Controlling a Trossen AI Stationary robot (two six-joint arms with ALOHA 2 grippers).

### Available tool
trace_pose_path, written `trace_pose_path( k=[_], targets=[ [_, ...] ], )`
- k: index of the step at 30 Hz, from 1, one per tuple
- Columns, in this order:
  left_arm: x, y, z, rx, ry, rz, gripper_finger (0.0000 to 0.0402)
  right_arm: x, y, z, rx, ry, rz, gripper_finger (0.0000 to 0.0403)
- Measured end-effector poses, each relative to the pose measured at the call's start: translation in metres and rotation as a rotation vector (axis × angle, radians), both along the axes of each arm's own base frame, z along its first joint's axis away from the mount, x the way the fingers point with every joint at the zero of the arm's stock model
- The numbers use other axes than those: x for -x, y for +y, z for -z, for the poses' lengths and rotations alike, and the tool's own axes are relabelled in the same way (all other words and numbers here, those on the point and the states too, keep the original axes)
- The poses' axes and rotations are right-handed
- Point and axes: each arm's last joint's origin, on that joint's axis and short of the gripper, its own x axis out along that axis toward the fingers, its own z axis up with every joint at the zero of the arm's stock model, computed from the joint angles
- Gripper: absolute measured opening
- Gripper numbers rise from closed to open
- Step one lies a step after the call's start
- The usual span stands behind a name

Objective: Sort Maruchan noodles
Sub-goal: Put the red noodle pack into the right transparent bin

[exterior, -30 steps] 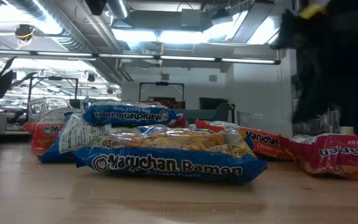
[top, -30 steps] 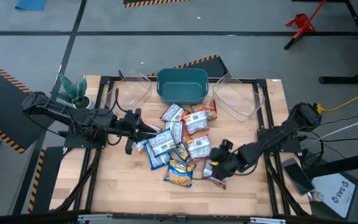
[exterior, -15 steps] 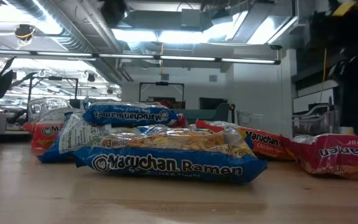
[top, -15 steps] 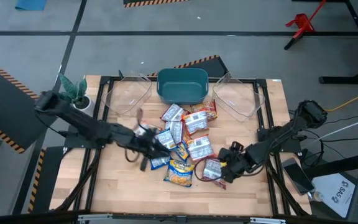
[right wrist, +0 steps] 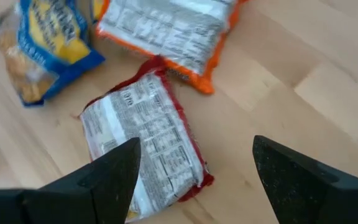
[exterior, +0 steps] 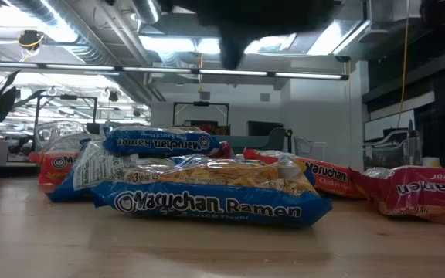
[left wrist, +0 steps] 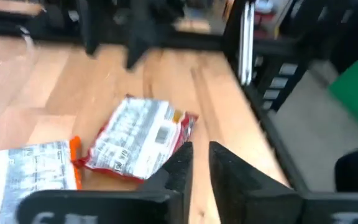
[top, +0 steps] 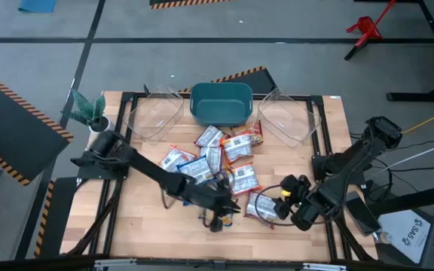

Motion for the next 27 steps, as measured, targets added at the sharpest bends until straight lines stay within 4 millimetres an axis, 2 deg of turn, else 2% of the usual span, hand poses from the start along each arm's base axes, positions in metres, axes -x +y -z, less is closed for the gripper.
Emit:
trace_pose_path(
  k=[3,9,13,22,27],
  targets=[
    [-0.015,-0.013,0.013,-0.019,0.038,0.015,0.0007,0.008,0.004,0.000,-0.018,-0.037,0.075,0.0296],
    [-0.036,-0.029,0.037,-0.061,0.047,-0.038,0.0001,0.023,0.012,0.001,-0.070,-0.069,0.186,0.0296],
    [-0.045,-0.024,0.042,-0.071,0.045,-0.075,0.0001,0.030,0.013,0.002,-0.096,-0.077,0.250,0.0296],
    [-0.054,0.001,0.047,-0.134,0.059,-0.180,0.0000,0.027,0.015,0.001,-0.138,-0.106,0.288,0.0296],
    [-0.051,-0.007,0.047,-0.150,0.054,-0.179,0.0000,0.027,0.015,0.001,-0.143,-0.116,0.304,0.0296]
  ],
)
